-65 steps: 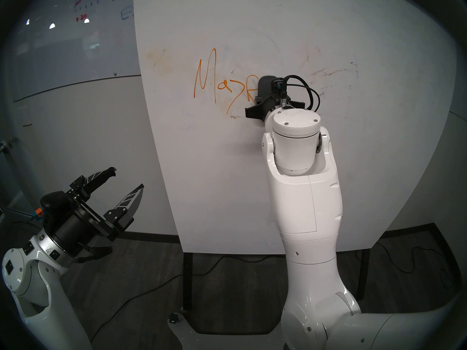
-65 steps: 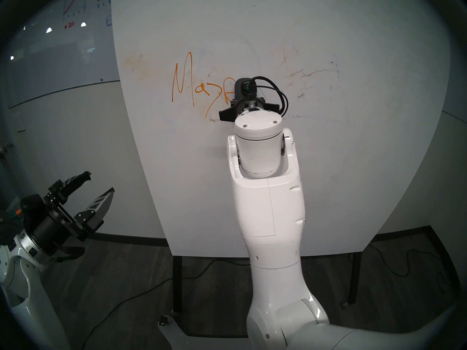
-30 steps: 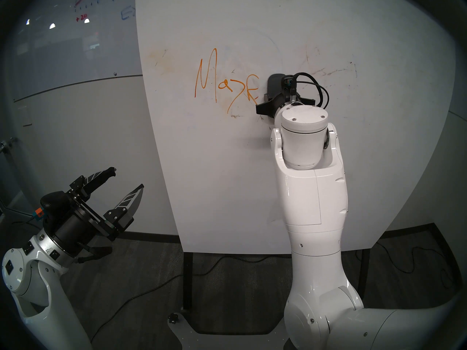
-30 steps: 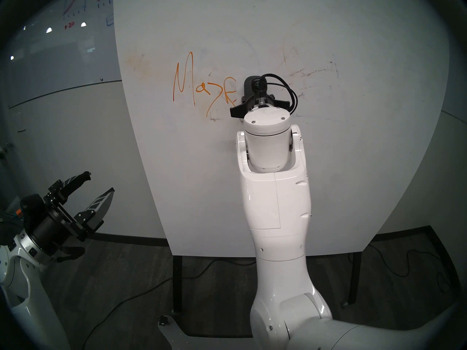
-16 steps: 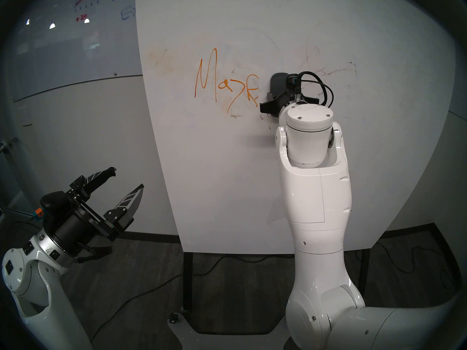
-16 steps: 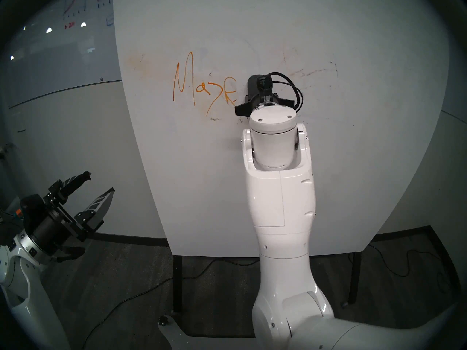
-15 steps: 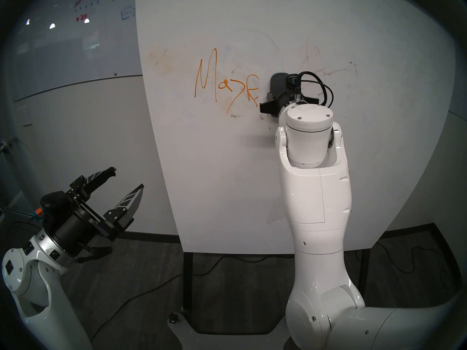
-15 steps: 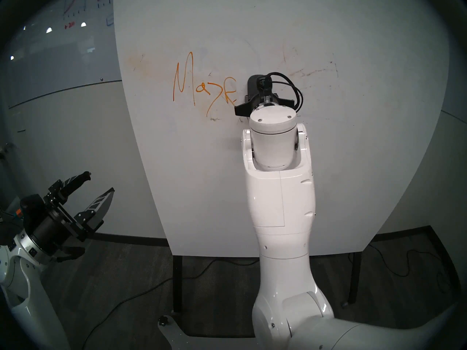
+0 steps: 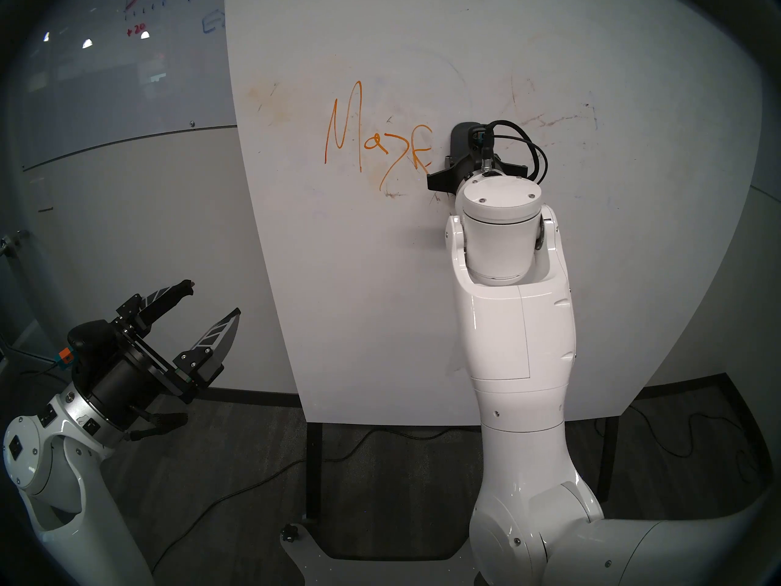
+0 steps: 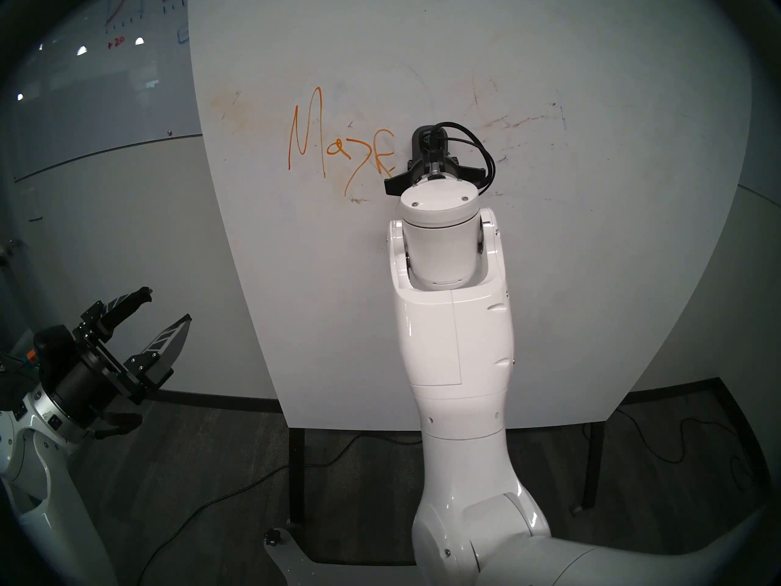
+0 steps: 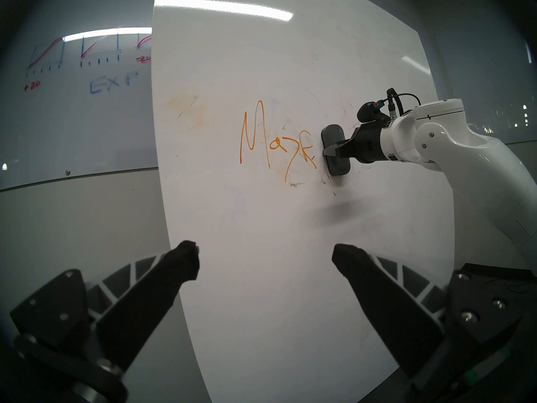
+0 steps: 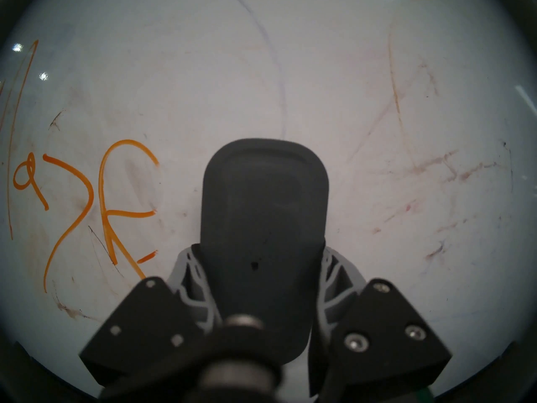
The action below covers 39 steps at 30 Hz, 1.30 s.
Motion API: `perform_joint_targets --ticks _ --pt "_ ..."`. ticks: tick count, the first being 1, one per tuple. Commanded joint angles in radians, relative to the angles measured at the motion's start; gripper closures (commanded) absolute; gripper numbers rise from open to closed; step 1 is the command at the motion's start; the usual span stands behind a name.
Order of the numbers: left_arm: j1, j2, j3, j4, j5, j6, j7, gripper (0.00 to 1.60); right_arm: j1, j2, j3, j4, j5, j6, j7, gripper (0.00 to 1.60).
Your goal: Erase all marks on the whiteboard with the eraser
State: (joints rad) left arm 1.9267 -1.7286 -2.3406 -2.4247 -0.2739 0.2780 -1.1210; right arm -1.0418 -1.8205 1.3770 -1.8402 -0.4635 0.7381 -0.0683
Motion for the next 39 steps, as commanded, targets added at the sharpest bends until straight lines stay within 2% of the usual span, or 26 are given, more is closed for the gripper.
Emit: perform_joint_targets --ticks 1,18,39 --pt "0.001 0.002 0.002 -0.019 -0.009 0.002 0.003 0.0 0.024 -0.053 -0.038 0.026 0.008 -0.012 -0.015 1.6" --pt "0.001 0.002 0.002 -0.019 -0.009 0.002 0.003 0.0 0.018 -0.059 -0.068 0.002 0.055 -0.006 -0.01 1.6" --pt "0.001 0.002 0.002 -0.019 -0.009 0.002 0.003 0.0 0.046 -0.084 -0.106 0.073 0.053 -0.021 -0.023 1.6"
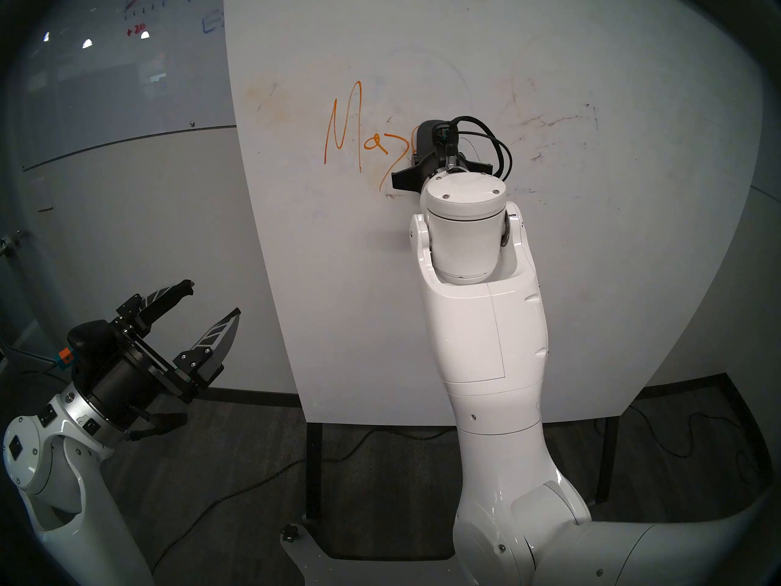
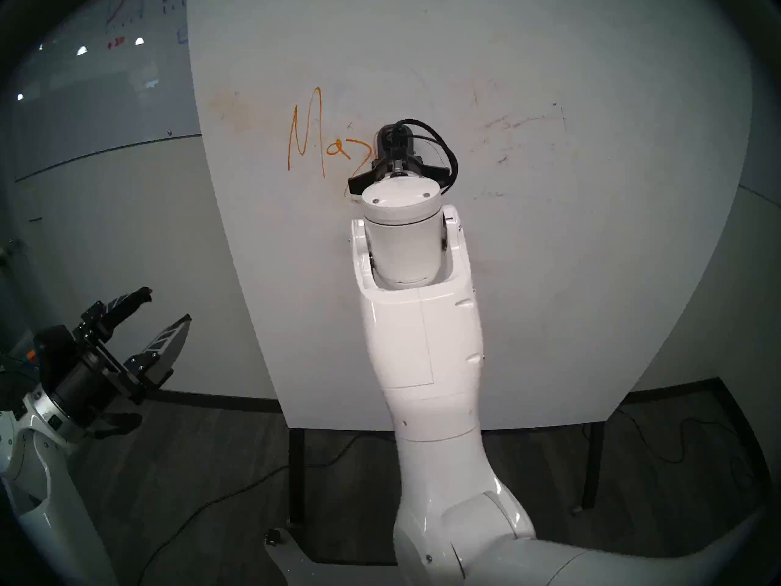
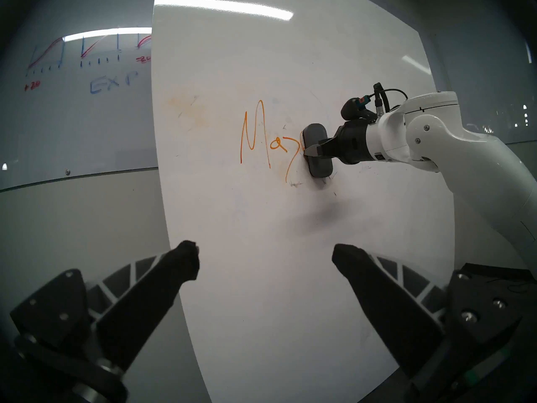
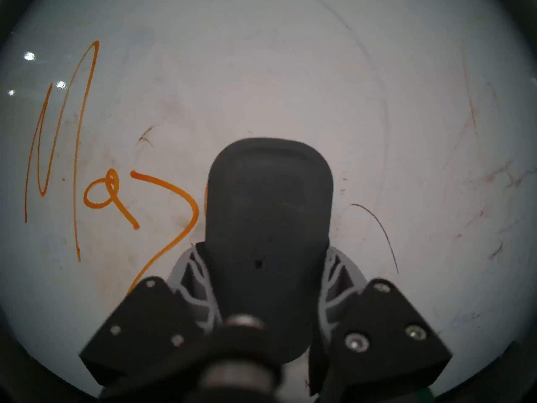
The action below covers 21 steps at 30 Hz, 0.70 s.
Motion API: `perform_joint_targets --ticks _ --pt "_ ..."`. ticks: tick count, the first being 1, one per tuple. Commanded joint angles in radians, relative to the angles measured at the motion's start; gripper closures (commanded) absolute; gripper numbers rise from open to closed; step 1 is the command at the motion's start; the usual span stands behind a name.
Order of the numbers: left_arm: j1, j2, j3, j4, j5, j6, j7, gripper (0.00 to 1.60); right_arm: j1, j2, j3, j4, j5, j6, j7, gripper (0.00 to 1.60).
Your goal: Erase all marks on the whiteboard with the eraser
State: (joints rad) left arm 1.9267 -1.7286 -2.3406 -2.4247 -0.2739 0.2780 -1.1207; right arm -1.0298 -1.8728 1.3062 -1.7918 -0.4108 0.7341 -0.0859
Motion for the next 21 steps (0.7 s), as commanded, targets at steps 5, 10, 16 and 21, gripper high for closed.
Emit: perform_joint_targets --ticks 5,10,16,21 --pt "0.001 0.002 0.002 -0.019 -0.009 0.002 0.002 0.0 0.04 -0.037 -0.057 0.034 0.006 -0.016 -0.013 1.6" --pt "0.001 0.002 0.002 -0.019 -0.009 0.002 0.002 0.0 0.046 -0.043 -0.073 0.042 0.013 -0.014 -0.023 1.6" --pt "0.001 0.002 0.002 -0.019 -0.009 0.002 0.002 0.0 0.049 -0.044 -0.095 0.049 0.027 -0.01 -0.037 1.6" --pt "0.001 0.002 0.002 -0.019 -0.009 0.002 0.002 0.0 0.045 -0.039 -0.124 0.051 0.047 -0.006 -0.051 1.6"
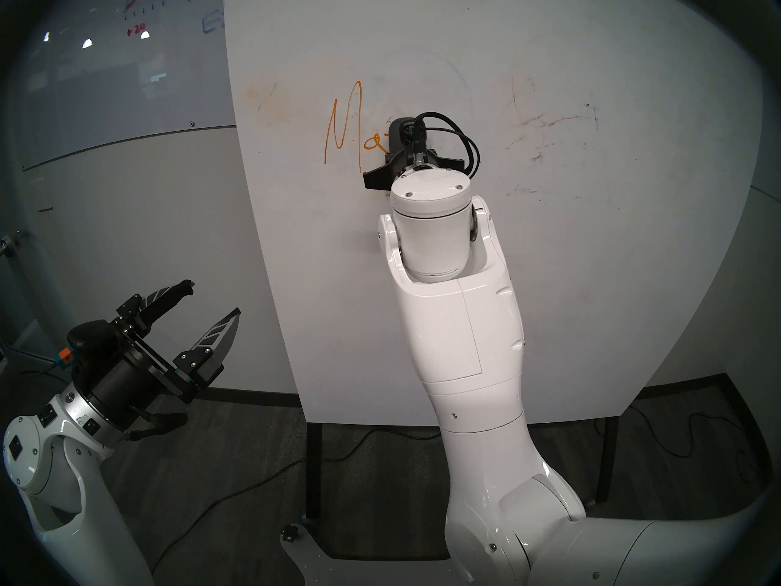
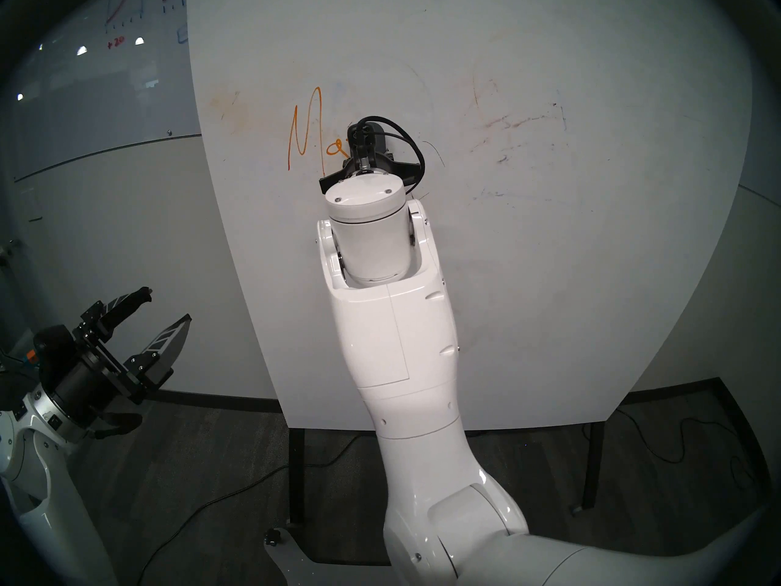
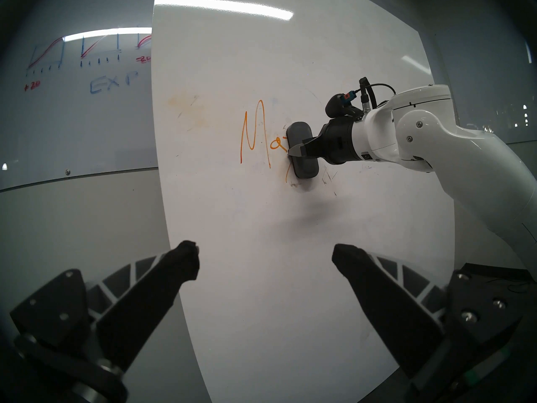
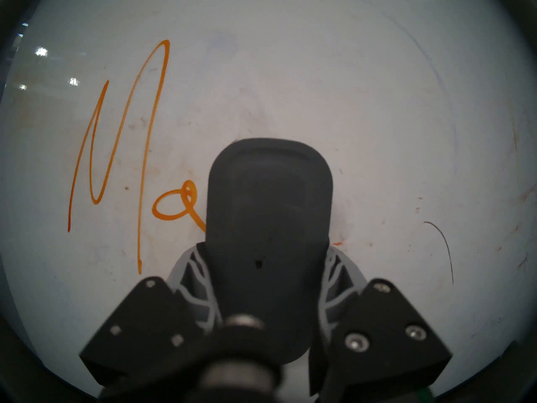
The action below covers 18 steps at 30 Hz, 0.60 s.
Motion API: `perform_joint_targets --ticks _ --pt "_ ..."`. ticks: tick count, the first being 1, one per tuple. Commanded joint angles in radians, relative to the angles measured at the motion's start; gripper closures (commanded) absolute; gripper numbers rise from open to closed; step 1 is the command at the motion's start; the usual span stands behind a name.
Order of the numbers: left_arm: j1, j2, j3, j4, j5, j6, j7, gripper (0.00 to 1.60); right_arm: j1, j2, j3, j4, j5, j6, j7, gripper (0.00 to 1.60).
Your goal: Erase all marks on the whiteboard with the eraser
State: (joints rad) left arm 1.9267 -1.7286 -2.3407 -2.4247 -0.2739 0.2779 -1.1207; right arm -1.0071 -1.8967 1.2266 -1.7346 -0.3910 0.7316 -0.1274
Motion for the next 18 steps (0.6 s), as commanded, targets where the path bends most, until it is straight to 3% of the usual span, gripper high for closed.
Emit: perform_joint_targets --ticks 1,18 --pt "0.001 0.003 0.003 -0.019 -0.009 0.003 0.003 0.0 0.022 -0.013 -0.052 -0.004 0.034 -0.003 -0.016 1.6" --pt "0.001 0.002 0.002 -0.019 -0.009 0.002 0.002 0.0 0.044 -0.029 -0.132 0.026 0.094 -0.003 -0.079 1.6"
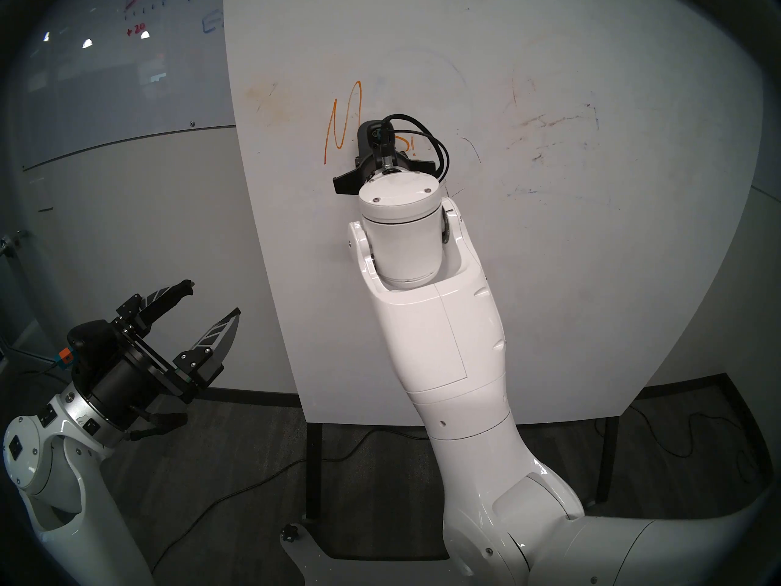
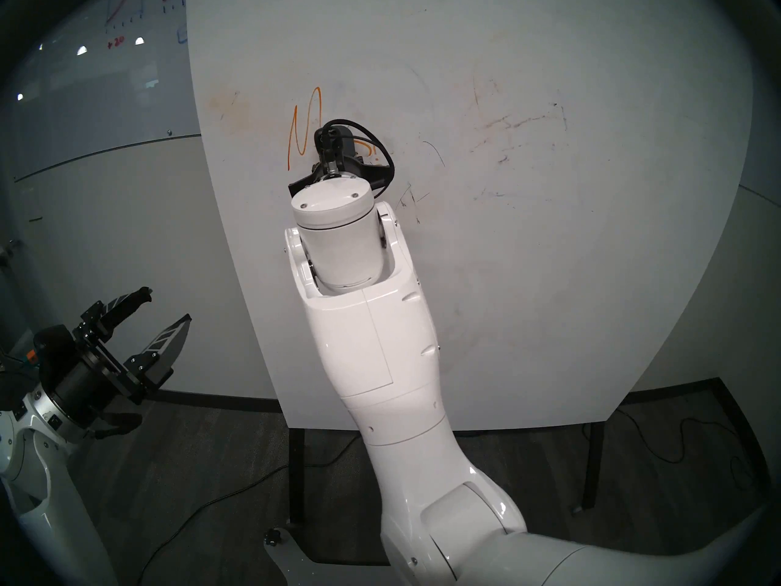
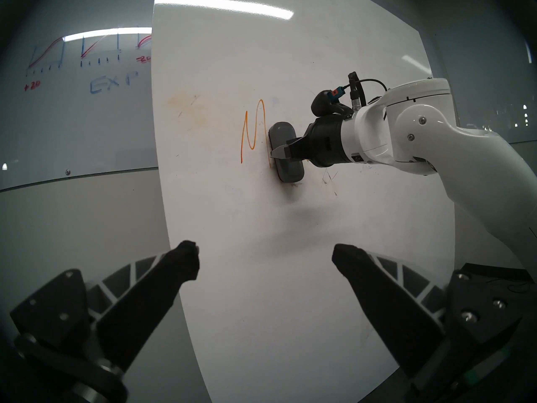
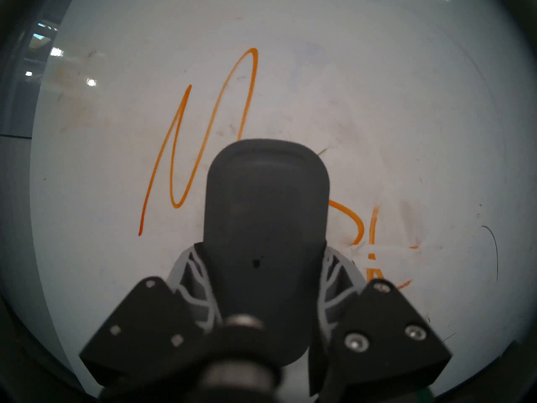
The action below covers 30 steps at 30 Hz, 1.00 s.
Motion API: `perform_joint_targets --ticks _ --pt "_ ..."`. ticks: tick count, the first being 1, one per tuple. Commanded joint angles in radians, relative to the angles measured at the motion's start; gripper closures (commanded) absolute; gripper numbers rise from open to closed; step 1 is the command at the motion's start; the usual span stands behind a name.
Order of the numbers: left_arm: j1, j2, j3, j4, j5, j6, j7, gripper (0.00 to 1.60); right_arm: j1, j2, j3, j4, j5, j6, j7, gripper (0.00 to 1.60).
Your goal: Erase all marks on the whiteboard with the eraser
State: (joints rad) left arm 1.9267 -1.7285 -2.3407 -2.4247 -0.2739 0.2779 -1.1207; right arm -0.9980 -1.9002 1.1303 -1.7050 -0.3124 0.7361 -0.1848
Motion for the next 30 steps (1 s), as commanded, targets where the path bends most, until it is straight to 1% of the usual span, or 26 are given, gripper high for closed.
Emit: perform_joint_targets --ticks 1,4,7,15,23,30 --pt "0.001 0.002 0.002 -0.019 -0.009 0.002 0.002 0.0 0.037 -0.027 -0.039 -0.001 0.018 -0.008 -0.026 1.6" --pt "0.001 0.002 0.002 -0.019 -0.009 0.003 0.002 0.0 0.04 -0.03 -0.043 0.004 0.021 -0.009 -0.034 1.6" --pt "0.001 0.002 0.002 -0.019 -0.009 0.003 0.002 0.0 0.045 -0.036 -0.04 0.02 0.01 -0.012 -0.059 1.6" --pt "0.001 0.002 0.002 -0.019 -0.009 0.003 0.002 0.0 0.081 -0.023 -0.026 0.091 -0.054 -0.018 -0.146 1.6" --pt "0.001 0.002 0.002 -0.019 -0.009 0.002 0.002 0.0 0.101 -0.023 -0.002 0.123 -0.074 -0.021 -0.18 1.6" --pt "0.001 0.002 0.002 -0.019 -0.008 0.002 0.002 0.0 0.11 -0.005 0.033 0.126 -0.081 -0.019 -0.193 1.6"
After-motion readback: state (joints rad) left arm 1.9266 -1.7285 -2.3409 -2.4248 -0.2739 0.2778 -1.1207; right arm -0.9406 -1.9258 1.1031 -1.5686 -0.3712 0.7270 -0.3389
